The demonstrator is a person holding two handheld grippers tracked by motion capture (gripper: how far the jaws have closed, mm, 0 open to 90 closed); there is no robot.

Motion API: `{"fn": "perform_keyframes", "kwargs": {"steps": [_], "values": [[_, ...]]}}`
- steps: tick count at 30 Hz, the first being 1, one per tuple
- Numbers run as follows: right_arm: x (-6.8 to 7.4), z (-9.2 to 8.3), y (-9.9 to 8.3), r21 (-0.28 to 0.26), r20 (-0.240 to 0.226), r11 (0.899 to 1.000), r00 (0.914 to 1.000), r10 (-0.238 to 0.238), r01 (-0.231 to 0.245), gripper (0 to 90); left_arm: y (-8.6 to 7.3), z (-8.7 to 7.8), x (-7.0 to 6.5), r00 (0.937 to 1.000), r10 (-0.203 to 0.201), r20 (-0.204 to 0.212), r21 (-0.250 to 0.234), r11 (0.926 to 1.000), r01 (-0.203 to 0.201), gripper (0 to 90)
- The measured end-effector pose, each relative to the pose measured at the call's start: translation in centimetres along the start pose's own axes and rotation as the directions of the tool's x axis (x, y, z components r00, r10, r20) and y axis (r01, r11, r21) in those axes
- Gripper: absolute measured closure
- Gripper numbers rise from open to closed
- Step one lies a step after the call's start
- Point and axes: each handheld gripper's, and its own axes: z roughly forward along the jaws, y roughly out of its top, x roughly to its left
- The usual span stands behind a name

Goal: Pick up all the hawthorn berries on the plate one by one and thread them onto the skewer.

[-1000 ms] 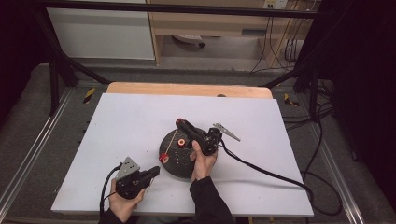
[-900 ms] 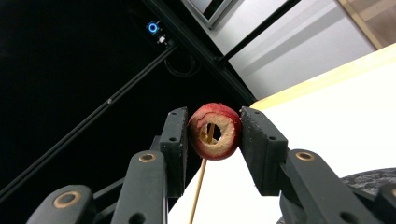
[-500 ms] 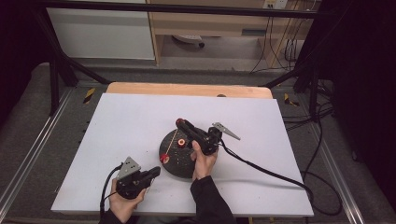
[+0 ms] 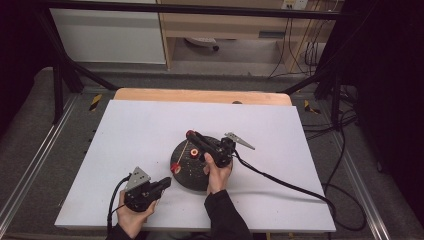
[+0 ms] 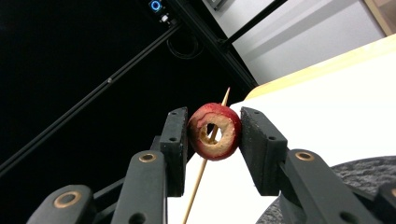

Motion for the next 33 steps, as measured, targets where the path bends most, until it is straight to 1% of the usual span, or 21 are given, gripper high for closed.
{"fn": "perform_keyframes", "kwargs": {"steps": [1, 6, 7, 21, 25, 26, 33], "values": [[0.1, 0.0, -0.1, 0.002, 0.000, 1.000, 1.0000, -0.002, 0.002, 63.5, 0.0, 0.0, 0.0, 0.9999, -0.009, 0.007, 0.001, 1.0000, 0.009, 88.5], [0.4, -0.3, -0.6, 0.020, -0.005, 1.000, 0.9999, -0.012, 0.012, 63.4, 0.3, 0.2, 0.0, 1.0000, -0.006, 0.001, -0.002, 1.0000, 0.006, 88.4], [0.4, -0.3, -0.7, 0.021, -0.006, 1.000, 0.9999, -0.010, 0.010, 63.4, 0.4, 0.3, 0.0, 0.9999, -0.011, 0.006, -0.001, 0.9999, 0.011, 88.4], [1.1, -1.0, -1.7, 0.076, -0.021, 0.997, 0.9994, -0.026, 0.028, 63.3, 2.2, 1.2, -0.1, 1.0000, 0.008, 0.006, -0.009, 0.9999, -0.008, 88.4], [1.2, -1.1, -1.9, 0.086, -0.023, 0.996, 0.9993, -0.031, 0.033, 63.2, 2.5, 1.3, -0.1, 0.9999, 0.013, 0.001, -0.012, 0.9998, -0.013, 88.4], [1.2, -1.1, -2.0, 0.088, -0.024, 0.996, 0.9992, -0.031, 0.033, 63.2, 2.6, 1.4, -0.1, 0.9999, 0.010, 0.007, -0.010, 0.9999, -0.010, 88.4], [1.3, -1.2, -2.3, 0.103, -0.025, 0.994, 0.9993, -0.029, 0.031, 63.2, 2.6, 1.6, -0.1, 0.9999, 0.009, 0.009, -0.012, 0.9999, -0.009, 88.4]]}}
